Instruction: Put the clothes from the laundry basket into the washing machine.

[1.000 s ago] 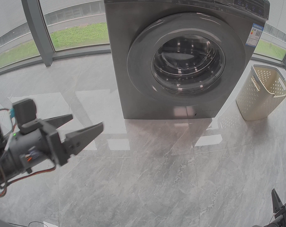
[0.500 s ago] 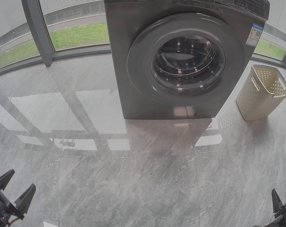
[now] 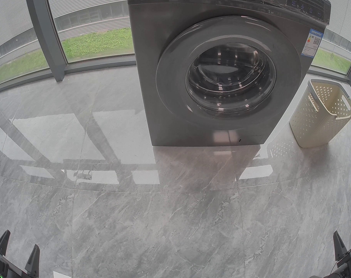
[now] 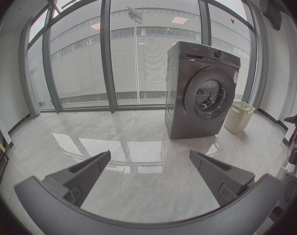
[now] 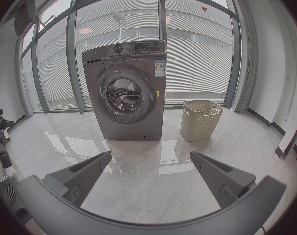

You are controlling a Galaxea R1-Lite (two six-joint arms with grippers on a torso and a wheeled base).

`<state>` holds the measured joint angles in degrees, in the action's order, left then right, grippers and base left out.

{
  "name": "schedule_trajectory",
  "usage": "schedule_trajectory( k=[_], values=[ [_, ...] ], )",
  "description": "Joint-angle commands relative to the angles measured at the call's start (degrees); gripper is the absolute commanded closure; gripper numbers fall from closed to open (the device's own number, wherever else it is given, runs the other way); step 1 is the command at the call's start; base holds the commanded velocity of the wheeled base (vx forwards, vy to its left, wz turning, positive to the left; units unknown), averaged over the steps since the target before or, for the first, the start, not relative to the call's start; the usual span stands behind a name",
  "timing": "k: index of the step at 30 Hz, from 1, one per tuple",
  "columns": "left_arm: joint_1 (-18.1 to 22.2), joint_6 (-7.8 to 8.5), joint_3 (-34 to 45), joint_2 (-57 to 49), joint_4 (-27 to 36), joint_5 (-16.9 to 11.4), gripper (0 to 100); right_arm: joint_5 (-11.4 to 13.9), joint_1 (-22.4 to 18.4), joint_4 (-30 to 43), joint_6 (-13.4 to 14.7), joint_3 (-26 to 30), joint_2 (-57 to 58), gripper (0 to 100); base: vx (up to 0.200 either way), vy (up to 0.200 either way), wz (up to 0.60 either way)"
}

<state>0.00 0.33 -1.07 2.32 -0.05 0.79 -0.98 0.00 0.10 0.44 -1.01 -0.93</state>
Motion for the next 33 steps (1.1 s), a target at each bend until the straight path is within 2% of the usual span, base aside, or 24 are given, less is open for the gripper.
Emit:
schedule_trajectory(
  k=[1,4,12,31,33],
  values=[
    [0.1,0.02,1.1,-2.1,0.0,0.0,0,0.0,0.0,0.0,0.0,1.0,0.4,0,0.000,0.000,0.00],
    [0.1,-0.24,1.1,-2.0,0.0,0.0,0,0.0,0.0,0.0,0.0,1.0,0.4,0,0.000,0.000,0.00],
    [0.1,-0.68,1.1,-2.0,0.0,0.1,0,0.0,0.0,0.0,0.0,1.0,0.4,0,0.000,-0.200,0.00],
    [0.0,-0.42,1.1,-2.0,0.0,0.0,0,0.0,0.0,0.0,0.0,1.0,0.4,0,0.000,-0.200,0.00],
    [0.0,-0.50,1.1,-2.0,0.0,-0.1,0,0.0,0.0,0.0,0.0,1.0,0.4,0,0.000,0.000,0.00]
  ],
)
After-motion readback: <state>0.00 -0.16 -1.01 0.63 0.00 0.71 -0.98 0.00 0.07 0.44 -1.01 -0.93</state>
